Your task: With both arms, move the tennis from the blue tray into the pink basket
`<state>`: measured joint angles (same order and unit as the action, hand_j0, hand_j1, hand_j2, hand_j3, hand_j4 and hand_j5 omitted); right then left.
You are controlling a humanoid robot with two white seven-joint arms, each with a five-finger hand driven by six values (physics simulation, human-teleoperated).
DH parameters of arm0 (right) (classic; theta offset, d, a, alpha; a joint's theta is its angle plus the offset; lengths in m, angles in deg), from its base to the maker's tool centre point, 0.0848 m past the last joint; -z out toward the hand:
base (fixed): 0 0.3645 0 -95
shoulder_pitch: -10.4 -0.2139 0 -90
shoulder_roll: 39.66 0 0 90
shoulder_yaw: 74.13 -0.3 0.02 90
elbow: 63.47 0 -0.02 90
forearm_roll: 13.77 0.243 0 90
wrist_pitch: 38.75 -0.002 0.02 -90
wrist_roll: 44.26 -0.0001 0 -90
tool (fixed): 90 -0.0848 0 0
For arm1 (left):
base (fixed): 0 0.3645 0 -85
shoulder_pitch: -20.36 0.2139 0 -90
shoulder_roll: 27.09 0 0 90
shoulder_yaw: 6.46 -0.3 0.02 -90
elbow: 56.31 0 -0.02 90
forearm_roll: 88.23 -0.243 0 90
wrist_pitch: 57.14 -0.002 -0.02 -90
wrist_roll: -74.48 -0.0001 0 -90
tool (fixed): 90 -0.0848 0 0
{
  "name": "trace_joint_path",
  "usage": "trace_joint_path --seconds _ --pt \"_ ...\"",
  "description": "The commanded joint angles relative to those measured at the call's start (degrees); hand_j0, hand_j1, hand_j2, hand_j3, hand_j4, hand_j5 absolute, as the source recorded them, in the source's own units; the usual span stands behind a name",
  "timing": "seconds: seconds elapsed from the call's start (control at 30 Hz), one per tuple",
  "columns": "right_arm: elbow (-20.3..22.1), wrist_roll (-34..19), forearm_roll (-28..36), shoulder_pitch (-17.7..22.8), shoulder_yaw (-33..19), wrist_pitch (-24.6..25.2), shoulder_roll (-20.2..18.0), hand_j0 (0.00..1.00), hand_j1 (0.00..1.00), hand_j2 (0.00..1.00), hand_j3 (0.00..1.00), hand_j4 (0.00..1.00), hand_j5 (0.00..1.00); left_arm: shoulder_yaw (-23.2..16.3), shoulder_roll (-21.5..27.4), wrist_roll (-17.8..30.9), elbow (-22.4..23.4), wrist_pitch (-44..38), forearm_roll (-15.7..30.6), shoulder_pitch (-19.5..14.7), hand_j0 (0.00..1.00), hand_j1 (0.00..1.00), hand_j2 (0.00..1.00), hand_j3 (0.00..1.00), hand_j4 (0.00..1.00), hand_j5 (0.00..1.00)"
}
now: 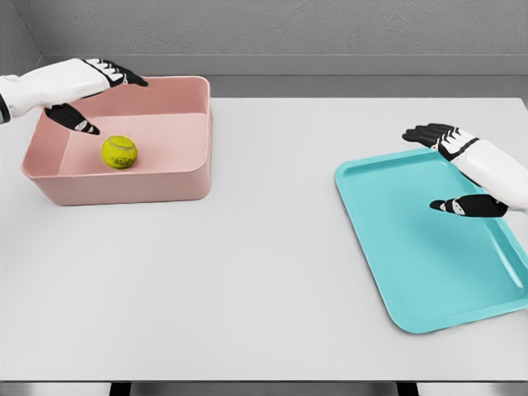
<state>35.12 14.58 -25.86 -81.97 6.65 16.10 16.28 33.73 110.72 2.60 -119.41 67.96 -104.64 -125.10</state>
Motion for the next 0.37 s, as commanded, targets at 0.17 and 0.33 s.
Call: trace_joint_path --seconds 0.17,0.33 --pt "-0.07 0.04 0.49 0.0 -0.01 0.16 -0.04 1.0 1.0 1.0 1.0 1.0 1.0 0.24 4.75 -0.01 -3.44 -0.09 0.76 2.55 1.0 1.0 1.0 1.0 1.0 1.0" --pt "0.02 -0.05 0.49 0.0 -0.01 0.16 -0.04 1.0 1.0 1.0 1.0 1.0 1.0 1.03 7.3 0.16 -5.81 -0.09 0.76 2.72 1.0 1.0 1.0 1.0 1.0 1.0"
